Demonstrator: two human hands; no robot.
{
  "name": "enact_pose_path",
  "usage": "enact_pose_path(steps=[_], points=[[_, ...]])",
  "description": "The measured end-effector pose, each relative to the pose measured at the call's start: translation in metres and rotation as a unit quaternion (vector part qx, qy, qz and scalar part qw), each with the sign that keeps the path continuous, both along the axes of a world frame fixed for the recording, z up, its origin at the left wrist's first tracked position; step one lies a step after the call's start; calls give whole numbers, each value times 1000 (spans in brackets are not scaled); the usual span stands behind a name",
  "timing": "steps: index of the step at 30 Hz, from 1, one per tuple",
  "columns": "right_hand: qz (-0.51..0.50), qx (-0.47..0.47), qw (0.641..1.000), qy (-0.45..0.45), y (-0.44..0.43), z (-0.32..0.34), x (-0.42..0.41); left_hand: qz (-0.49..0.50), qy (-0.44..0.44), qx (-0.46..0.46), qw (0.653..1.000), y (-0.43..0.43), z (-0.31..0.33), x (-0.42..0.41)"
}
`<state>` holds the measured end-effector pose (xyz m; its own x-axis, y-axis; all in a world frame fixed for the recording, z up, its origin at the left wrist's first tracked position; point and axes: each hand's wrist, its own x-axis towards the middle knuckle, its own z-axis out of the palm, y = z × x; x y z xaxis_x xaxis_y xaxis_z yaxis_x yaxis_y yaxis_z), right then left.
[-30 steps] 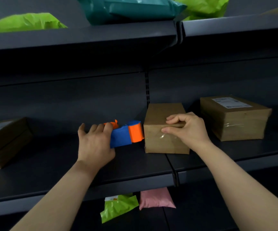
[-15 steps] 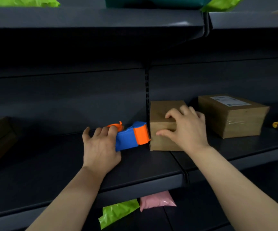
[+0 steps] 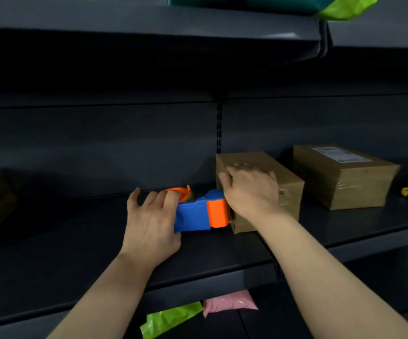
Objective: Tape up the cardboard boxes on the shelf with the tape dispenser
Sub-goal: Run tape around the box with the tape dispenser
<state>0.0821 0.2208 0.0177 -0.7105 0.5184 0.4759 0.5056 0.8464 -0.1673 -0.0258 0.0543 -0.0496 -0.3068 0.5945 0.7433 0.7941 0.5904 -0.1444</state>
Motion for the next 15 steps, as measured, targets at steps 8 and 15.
enact_pose_path(steps=[8, 15], points=[[158, -59, 983, -71, 18, 8, 44, -76, 32, 42, 996, 6, 5, 14], [160, -151, 974, -46, 47, 19, 92, 49, -28, 62, 996, -18, 4, -11]])
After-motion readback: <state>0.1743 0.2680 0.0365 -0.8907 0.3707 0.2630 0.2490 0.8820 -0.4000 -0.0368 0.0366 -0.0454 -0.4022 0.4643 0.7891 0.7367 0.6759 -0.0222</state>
